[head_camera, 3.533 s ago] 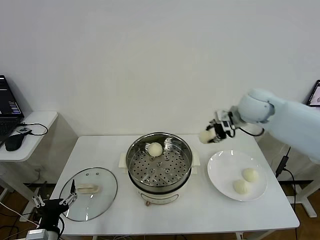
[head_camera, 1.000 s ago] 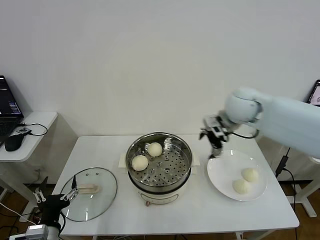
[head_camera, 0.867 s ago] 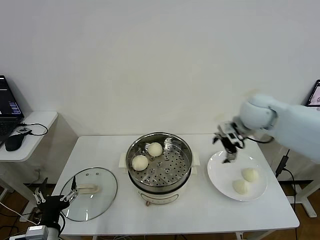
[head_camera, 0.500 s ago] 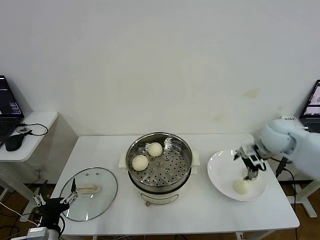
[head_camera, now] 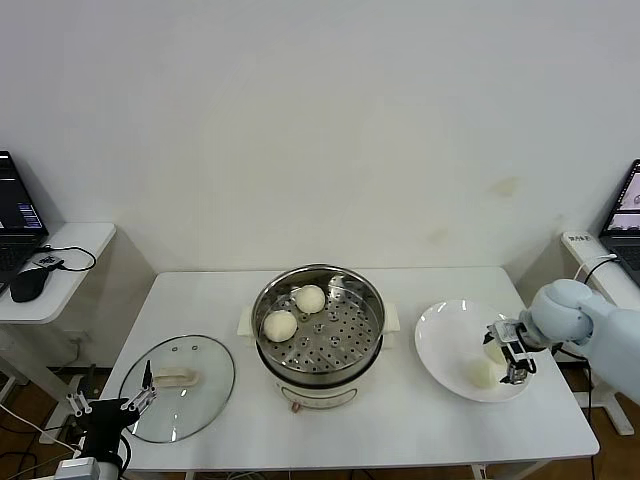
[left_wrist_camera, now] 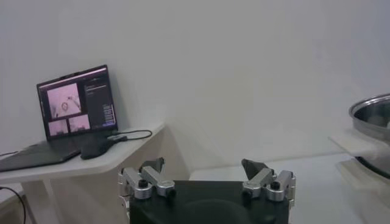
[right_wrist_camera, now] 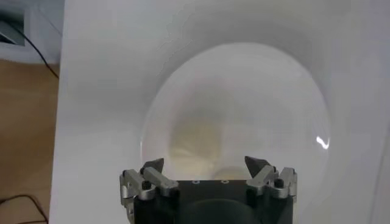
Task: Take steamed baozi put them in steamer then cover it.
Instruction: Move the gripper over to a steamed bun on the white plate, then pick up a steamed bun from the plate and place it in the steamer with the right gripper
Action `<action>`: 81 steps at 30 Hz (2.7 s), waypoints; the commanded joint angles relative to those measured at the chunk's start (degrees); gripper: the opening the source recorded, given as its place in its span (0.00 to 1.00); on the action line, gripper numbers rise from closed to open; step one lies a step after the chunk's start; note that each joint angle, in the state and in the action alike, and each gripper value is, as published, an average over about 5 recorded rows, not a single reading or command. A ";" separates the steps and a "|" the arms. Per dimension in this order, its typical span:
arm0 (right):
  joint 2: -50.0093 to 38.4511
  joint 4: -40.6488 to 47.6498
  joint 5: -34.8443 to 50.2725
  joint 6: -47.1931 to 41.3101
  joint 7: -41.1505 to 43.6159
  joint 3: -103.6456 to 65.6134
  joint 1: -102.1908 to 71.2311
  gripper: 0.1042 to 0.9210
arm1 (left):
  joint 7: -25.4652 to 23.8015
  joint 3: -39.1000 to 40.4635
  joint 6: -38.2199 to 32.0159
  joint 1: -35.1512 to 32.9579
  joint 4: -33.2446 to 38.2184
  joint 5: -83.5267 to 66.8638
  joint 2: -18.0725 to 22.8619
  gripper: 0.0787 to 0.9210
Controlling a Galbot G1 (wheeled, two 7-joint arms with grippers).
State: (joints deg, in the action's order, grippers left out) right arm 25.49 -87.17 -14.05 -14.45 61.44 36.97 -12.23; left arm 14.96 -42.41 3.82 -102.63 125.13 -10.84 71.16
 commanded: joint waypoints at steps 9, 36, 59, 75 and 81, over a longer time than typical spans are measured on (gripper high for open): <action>4.04 4.41 -2.67 -0.09 -1.88 -4.95 -6.45 0.87 | 0.00 0.13 0.01 0.57 -0.75 0.18 0.08 0.88; 2.86 1.88 4.30 -2.25 0.38 2.12 7.36 0.58 | 0.11 0.13 0.15 1.18 -1.04 0.11 -0.10 0.88; 21.78 -6.92 29.87 -4.23 -4.57 25.14 46.81 0.60 | 0.16 -0.13 0.44 1.40 0.33 -0.07 -0.34 0.88; 33.29 -6.28 19.41 13.30 -5.21 36.87 44.51 0.59 | 0.34 -1.69 0.38 0.85 1.02 0.01 1.81 0.88; 37.19 -5.00 15.62 17.79 -4.26 37.95 43.99 0.60 | 0.38 -1.69 0.33 0.89 1.51 0.05 2.93 0.88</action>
State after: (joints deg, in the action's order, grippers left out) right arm 55.93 -92.72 6.29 -4.68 57.07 70.55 30.61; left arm 15.32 -43.91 4.22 -101.69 126.31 -10.81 73.05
